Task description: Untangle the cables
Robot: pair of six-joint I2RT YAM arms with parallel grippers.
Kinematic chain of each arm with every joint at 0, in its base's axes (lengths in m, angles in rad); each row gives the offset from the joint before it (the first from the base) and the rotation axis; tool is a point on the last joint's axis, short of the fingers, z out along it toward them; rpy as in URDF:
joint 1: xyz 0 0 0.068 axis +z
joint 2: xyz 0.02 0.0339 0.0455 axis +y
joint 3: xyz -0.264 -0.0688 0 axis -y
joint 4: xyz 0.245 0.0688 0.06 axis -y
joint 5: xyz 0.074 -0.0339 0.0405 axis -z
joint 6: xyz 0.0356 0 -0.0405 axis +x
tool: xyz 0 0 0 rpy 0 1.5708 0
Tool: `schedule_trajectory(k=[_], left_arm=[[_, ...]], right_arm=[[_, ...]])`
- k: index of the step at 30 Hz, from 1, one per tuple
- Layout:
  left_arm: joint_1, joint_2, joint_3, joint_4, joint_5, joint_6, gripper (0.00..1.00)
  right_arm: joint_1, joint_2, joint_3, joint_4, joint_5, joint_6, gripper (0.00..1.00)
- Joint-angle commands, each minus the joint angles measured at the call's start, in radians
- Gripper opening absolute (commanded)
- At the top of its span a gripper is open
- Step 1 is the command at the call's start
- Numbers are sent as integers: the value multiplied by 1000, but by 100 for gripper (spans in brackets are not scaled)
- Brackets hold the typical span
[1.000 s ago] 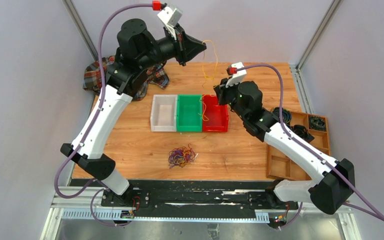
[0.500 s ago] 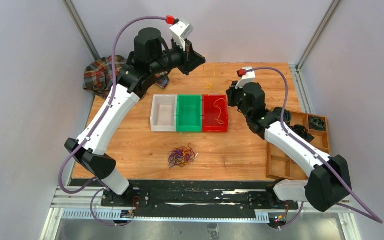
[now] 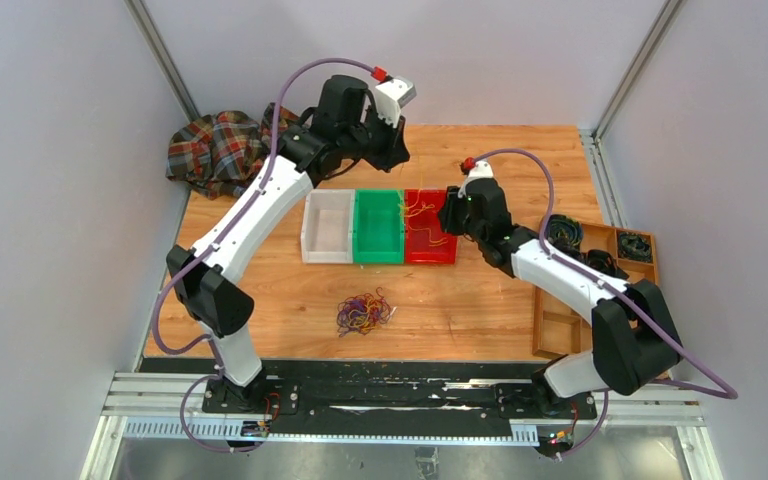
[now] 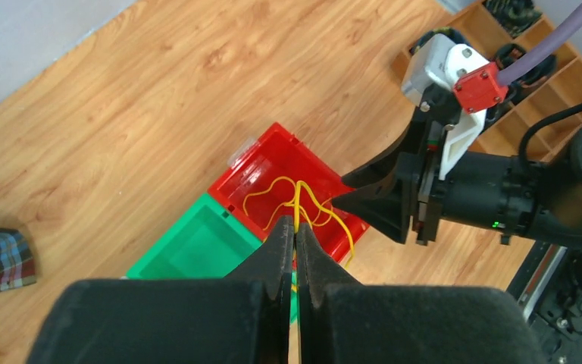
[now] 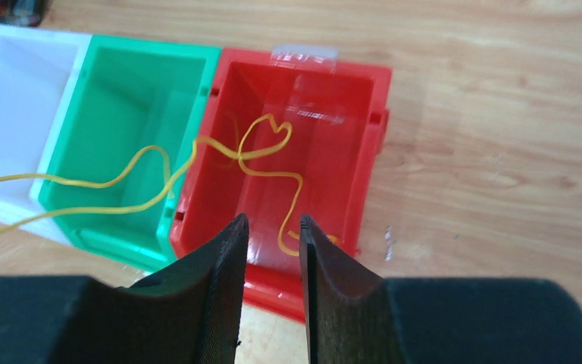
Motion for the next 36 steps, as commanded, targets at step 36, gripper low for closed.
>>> schedule_trajectory(k=[36], left_arm=[[-95, 266, 62, 129, -79, 49, 0]], right_arm=[[-101, -365, -236, -314, 13, 275, 46]])
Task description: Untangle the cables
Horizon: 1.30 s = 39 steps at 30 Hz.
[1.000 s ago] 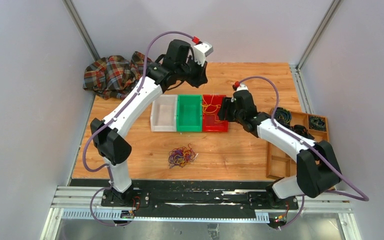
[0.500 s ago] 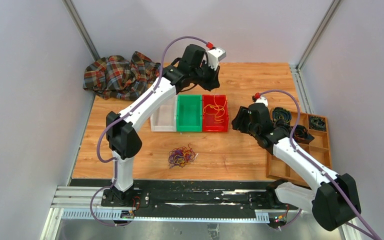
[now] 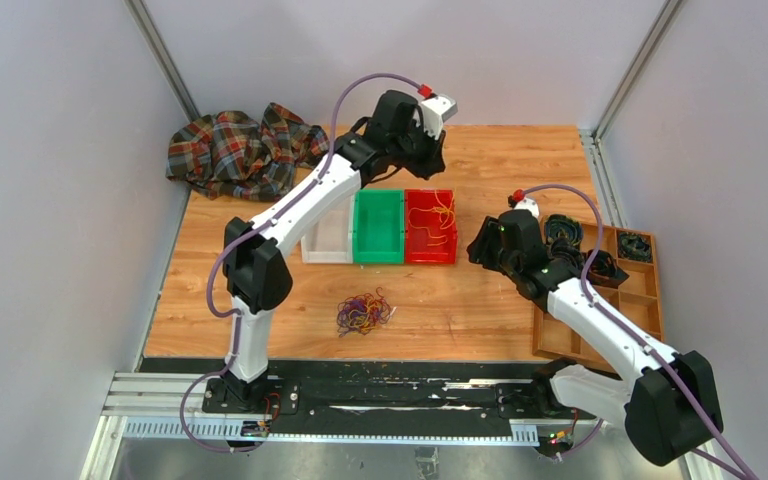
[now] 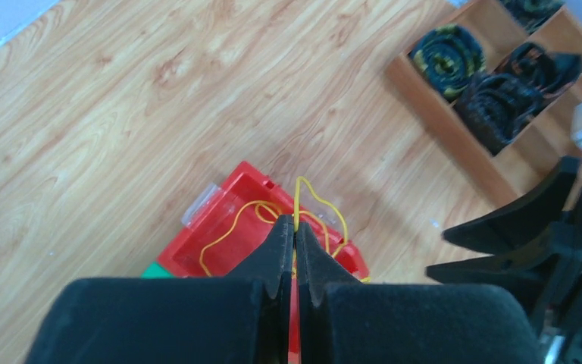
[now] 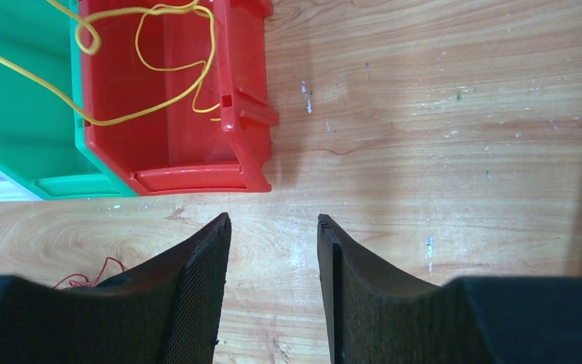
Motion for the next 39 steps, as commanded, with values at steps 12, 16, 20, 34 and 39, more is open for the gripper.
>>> schedule_trajectory(k=[12, 16, 20, 34, 39], left_arm=[[-10, -20, -308, 96, -197, 274, 0], [-26, 7, -324, 157, -178, 254, 1], [-54, 44, -340, 184, -173, 277, 1], [-77, 97, -358, 192, -207, 362, 34], [-77, 61, -291, 91, -166, 362, 68]], right_arm=[[-28, -18, -40, 33, -53, 16, 44], [-29, -28, -53, 49, -72, 22, 41], [-30, -40, -69, 64, -52, 21, 41], [-47, -68, -15, 30, -54, -29, 46], [-53, -82, 13, 4, -50, -43, 46]])
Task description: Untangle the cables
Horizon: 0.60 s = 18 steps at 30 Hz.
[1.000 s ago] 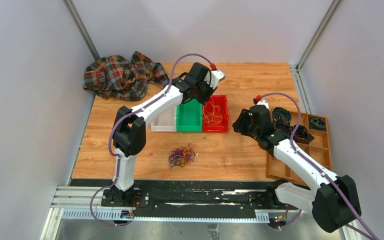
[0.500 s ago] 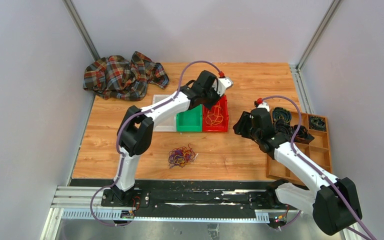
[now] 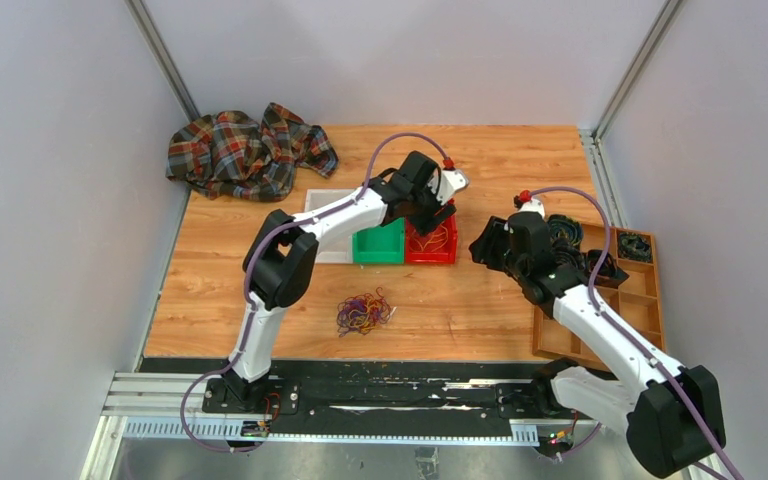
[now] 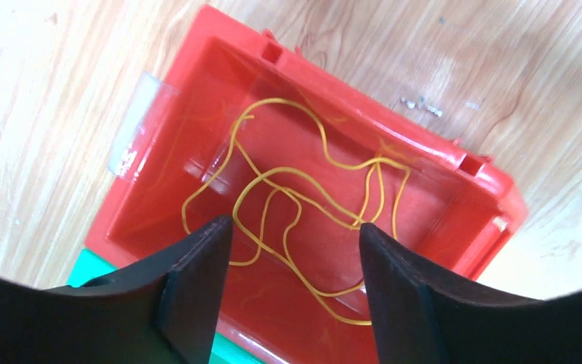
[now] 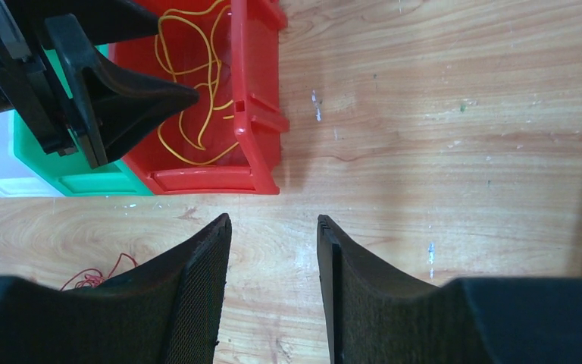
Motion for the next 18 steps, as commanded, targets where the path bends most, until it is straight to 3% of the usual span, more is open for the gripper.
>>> schedule_trajectory(k=[1, 8, 12, 16, 18], left_arm=[[-6, -46, 75, -69, 40, 18, 73], [-4, -68, 246, -337, 88, 91, 99], [4, -142, 249, -430, 95, 117, 98], [39, -235, 206, -544, 102, 147, 98], [79, -311, 128, -575, 127, 159, 98]], right_arm=[[-22, -30, 49, -30, 8, -27, 46], [-24, -25, 56, -38, 21, -11, 48], [-24, -13, 61, -24, 14, -1, 51], [1, 45, 110, -35, -34, -42, 64], [54, 94, 159, -97, 18, -58, 70]])
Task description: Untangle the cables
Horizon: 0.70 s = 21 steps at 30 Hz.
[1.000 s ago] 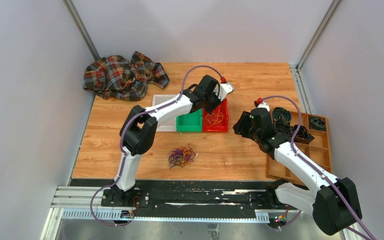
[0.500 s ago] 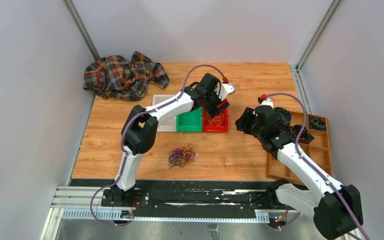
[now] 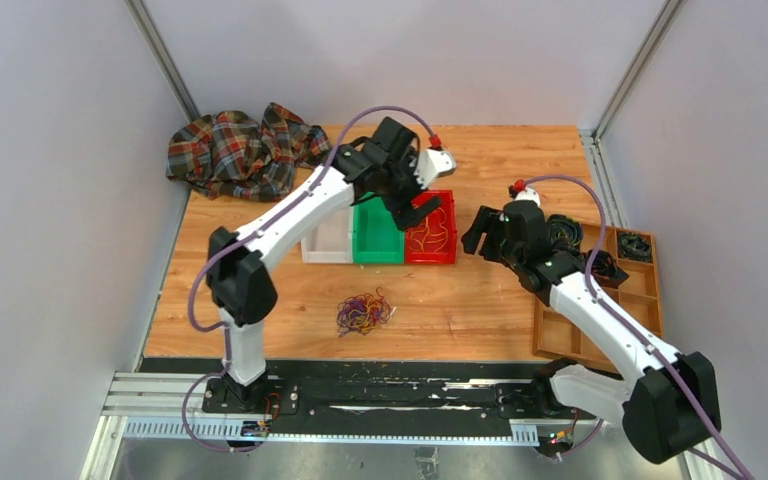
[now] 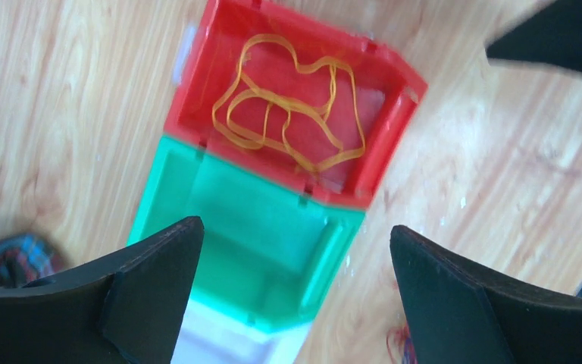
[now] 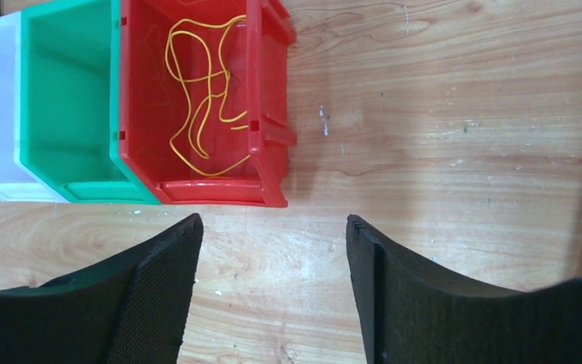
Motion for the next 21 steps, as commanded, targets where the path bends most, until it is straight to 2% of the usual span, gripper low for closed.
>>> schedule_trajectory(k=[1, 4, 7, 10, 14, 16, 18, 21], left_arm=[[76, -176, -136, -141, 58, 61, 98], [102, -278, -294, -141, 88, 109, 98], [103, -353, -424, -141, 126, 130, 99], [103, -404, -506, -141, 206, 113, 95], [92, -405, -588, -138, 263, 34, 88], [87, -396, -627, -104, 258, -47, 83], [87, -402, -676, -48, 260, -134, 82], [83, -438, -746, 49, 288, -231, 82]], right_arm=[[109, 83, 135, -128, 85, -44, 72], [197, 137, 198, -243, 138, -73, 73], [242, 120, 137, -257, 55, -73, 72], [280, 42, 40, -254, -79, -108, 74], [316, -65, 0, -363, -148, -123, 74], [327, -96, 13, -410, -157, -115, 71], [337, -119, 36, -443, -153, -104, 66], [355, -133, 52, -435, -132, -104, 65]])
